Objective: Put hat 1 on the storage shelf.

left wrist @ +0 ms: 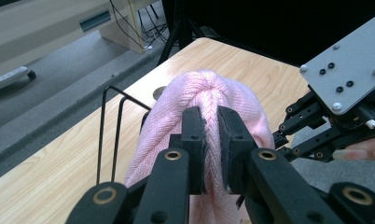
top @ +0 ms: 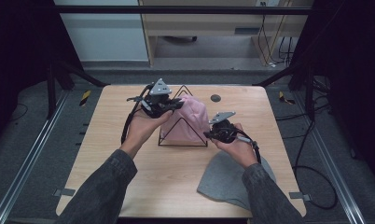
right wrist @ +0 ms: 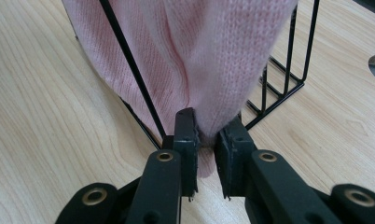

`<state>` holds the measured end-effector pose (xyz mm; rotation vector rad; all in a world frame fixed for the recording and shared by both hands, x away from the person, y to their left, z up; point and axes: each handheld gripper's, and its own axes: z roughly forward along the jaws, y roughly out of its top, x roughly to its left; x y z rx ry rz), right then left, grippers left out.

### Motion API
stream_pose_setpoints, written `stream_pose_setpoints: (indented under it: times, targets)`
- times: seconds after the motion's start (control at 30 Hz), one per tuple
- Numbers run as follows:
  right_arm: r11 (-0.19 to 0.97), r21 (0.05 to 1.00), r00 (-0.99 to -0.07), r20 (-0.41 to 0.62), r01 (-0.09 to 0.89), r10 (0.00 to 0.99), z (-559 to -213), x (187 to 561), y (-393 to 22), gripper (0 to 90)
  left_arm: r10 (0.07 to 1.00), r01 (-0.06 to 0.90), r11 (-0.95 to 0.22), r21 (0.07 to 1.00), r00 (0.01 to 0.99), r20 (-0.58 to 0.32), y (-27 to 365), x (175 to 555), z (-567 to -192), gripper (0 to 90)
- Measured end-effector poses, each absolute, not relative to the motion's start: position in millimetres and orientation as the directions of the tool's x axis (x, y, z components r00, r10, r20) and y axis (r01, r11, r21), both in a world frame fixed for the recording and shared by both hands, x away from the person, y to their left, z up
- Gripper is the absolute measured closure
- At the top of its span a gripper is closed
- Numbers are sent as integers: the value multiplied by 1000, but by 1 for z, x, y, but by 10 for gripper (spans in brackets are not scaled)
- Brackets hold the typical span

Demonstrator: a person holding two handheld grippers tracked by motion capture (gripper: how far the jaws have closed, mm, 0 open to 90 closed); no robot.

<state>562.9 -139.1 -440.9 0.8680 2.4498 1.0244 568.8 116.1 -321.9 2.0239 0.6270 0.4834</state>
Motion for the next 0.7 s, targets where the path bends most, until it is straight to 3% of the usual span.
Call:
stream_pose_setpoints:
  times: [0.33, 0.7]
  targets:
    - [560, 716, -754, -73, 417, 653, -445, 563, -136, 745, 614, 253, -423, 870, 787, 70, 125, 569, -332, 809]
    - [531, 738, -726, -82, 416, 683, -429, 552, -149, 557, 607, 235, -429, 872, 790, 85, 128, 563, -338, 807]
